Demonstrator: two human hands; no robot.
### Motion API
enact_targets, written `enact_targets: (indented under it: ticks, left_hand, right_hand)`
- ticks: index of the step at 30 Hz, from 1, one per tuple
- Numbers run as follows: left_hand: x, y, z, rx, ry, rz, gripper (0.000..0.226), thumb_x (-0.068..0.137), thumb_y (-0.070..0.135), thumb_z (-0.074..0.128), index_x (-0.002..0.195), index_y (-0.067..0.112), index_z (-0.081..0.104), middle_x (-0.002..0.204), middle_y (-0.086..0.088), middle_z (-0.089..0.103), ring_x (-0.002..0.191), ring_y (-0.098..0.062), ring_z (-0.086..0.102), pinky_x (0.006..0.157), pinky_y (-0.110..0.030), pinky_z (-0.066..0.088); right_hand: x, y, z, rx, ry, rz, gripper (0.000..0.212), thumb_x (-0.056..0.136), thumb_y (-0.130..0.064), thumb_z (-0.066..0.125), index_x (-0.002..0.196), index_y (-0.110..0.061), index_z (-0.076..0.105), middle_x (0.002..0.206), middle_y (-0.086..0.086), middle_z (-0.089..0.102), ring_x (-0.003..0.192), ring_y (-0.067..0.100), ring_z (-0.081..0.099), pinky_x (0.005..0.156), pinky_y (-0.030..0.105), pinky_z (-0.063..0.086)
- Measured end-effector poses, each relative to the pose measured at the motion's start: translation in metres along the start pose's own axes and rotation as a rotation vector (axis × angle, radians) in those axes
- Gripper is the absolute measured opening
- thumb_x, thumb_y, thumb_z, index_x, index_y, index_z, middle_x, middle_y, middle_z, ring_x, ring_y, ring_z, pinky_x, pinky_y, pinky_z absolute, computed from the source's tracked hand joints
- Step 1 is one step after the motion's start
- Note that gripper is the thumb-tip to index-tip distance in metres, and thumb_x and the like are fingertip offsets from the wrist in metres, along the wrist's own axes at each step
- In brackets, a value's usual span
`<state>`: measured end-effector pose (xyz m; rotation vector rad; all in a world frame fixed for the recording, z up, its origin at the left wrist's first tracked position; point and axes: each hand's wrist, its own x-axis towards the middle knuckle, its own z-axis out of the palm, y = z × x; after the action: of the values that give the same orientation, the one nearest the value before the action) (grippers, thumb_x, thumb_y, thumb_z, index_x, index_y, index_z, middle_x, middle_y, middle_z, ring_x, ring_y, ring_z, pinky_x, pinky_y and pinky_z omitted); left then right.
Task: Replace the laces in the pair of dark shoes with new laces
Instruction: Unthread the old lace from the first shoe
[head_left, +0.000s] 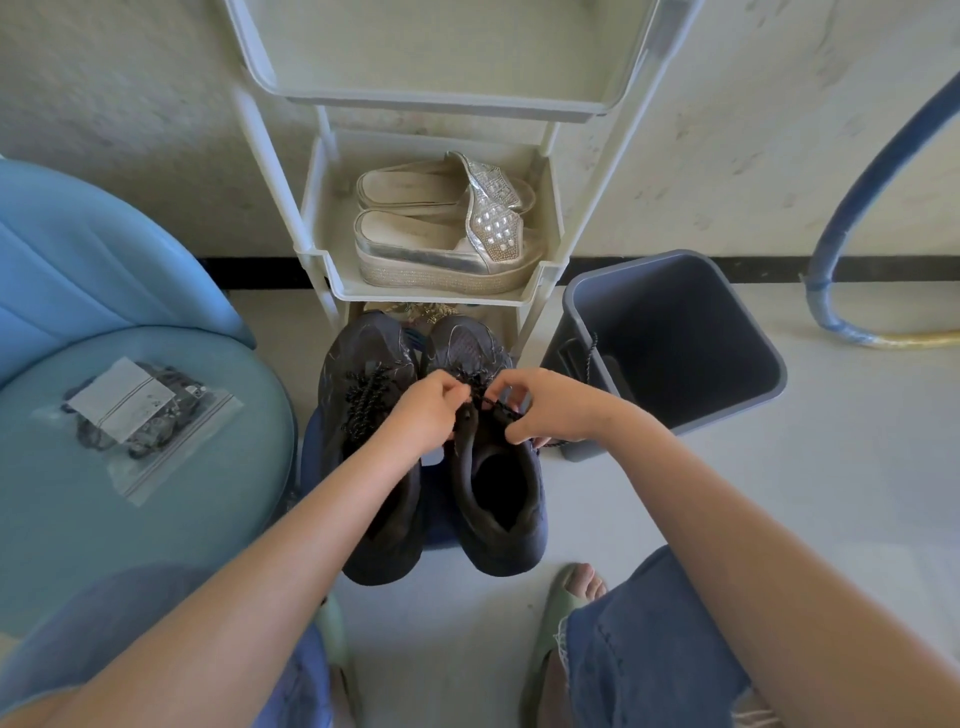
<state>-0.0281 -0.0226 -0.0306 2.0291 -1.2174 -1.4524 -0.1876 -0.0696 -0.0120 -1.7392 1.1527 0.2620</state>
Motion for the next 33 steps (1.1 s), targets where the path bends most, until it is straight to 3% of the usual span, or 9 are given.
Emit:
enact_targets:
  ticks: [2, 6, 12, 14, 18, 24, 29, 30, 33]
  left_hand:
    - [-0.002, -0.002, -0.001, 0.319, 0.027, 0.168, 0.038, 0.087, 0.048, 0.059, 0.11, 0.018, 0.06, 0.104, -0.005, 0.055, 0.096, -0.019, 0.055, 0.085, -0.036, 0.048]
    - [-0.003, -0.004, 0.008, 0.263, 0.16, 0.331, 0.016, 0.088, 0.031, 0.064, 0.086, 0.016, 0.067, 0.094, -0.003, 0.05, 0.09, -0.02, 0.053, 0.081, -0.036, 0.045]
    - [-0.007, 0.01, -0.004, -1.113, 0.204, -0.264, 0.031, 0.101, 0.022, 0.043, 0.071, 0.015, 0.05, 0.074, 0.001, 0.053, 0.072, -0.012, 0.052, 0.064, -0.021, 0.042]
    - [-0.005, 0.012, -0.008, -0.852, 0.154, -0.187, 0.032, 0.1, 0.029, 0.041, 0.073, 0.015, 0.049, 0.071, 0.0, 0.055, 0.072, -0.016, 0.055, 0.065, -0.024, 0.041]
    - [-0.007, 0.003, -0.002, 0.48, 0.145, 0.252, 0.036, 0.083, 0.055, 0.06, 0.087, 0.019, 0.059, 0.077, 0.003, 0.062, 0.079, -0.019, 0.061, 0.066, -0.031, 0.043]
    - [-0.006, 0.001, 0.002, 0.234, 0.208, 0.359, 0.028, 0.093, 0.034, 0.054, 0.072, 0.019, 0.067, 0.071, 0.004, 0.061, 0.073, -0.016, 0.059, 0.065, -0.03, 0.042]
    - [-0.006, 0.018, -0.018, -0.902, 0.444, -0.061, 0.031, 0.098, 0.022, 0.045, 0.07, 0.016, 0.055, 0.064, 0.004, 0.049, 0.058, -0.008, 0.051, 0.06, -0.023, 0.04]
    - [-0.006, 0.02, -0.022, -0.862, 0.371, -0.087, 0.028, 0.098, 0.021, 0.044, 0.073, 0.016, 0.055, 0.065, 0.003, 0.051, 0.056, -0.009, 0.053, 0.06, -0.024, 0.042]
    - [-0.007, 0.013, -0.017, 0.088, 0.316, 0.133, 0.016, 0.094, 0.032, 0.044, 0.098, 0.021, 0.055, 0.083, 0.002, 0.062, 0.071, -0.02, 0.06, 0.066, -0.033, 0.045]
  right_hand:
    - [-0.001, -0.001, 0.0, 0.004, 0.002, 0.001, 0.046, 0.083, -0.007, 0.065, 0.124, -0.021, 0.05, 0.112, 0.005, 0.052, 0.093, 0.027, 0.062, 0.074, 0.029, 0.06]
    - [0.0, -0.004, 0.005, 0.093, -0.018, 0.034, 0.054, 0.082, -0.005, 0.067, 0.129, -0.021, 0.046, 0.116, 0.01, 0.052, 0.091, 0.03, 0.066, 0.074, 0.035, 0.06]
    - [0.0, 0.003, 0.006, 0.215, -0.067, 0.086, 0.053, 0.084, -0.002, 0.064, 0.128, -0.027, 0.048, 0.098, 0.01, 0.058, 0.084, 0.033, 0.068, 0.074, 0.042, 0.06]
    - [0.0, 0.003, 0.007, 0.218, -0.079, 0.077, 0.055, 0.084, -0.003, 0.064, 0.13, -0.027, 0.046, 0.102, 0.01, 0.056, 0.086, 0.034, 0.068, 0.074, 0.041, 0.06]
    - [0.0, 0.0, 0.01, 0.161, -0.069, 0.039, 0.053, 0.084, -0.004, 0.063, 0.129, -0.028, 0.045, 0.105, 0.001, 0.052, 0.082, 0.025, 0.066, 0.064, 0.033, 0.061]
    - [0.002, 0.001, 0.012, 0.141, -0.057, 0.059, 0.056, 0.085, -0.009, 0.064, 0.133, -0.027, 0.041, 0.113, 0.004, 0.052, 0.092, 0.028, 0.063, 0.067, 0.036, 0.061]
    - [0.002, 0.002, 0.015, 0.114, -0.063, 0.061, 0.056, 0.086, -0.013, 0.065, 0.133, -0.03, 0.04, 0.11, 0.004, 0.05, 0.087, 0.026, 0.063, 0.066, 0.033, 0.061]
    - [0.003, 0.002, 0.016, 0.095, -0.061, 0.058, 0.057, 0.086, -0.013, 0.065, 0.134, -0.029, 0.039, 0.113, 0.005, 0.049, 0.088, 0.027, 0.063, 0.067, 0.034, 0.061]
    - [0.004, -0.001, 0.017, 0.108, -0.059, 0.058, 0.06, 0.084, -0.011, 0.066, 0.135, -0.027, 0.038, 0.118, 0.01, 0.05, 0.093, 0.03, 0.063, 0.068, 0.036, 0.061]
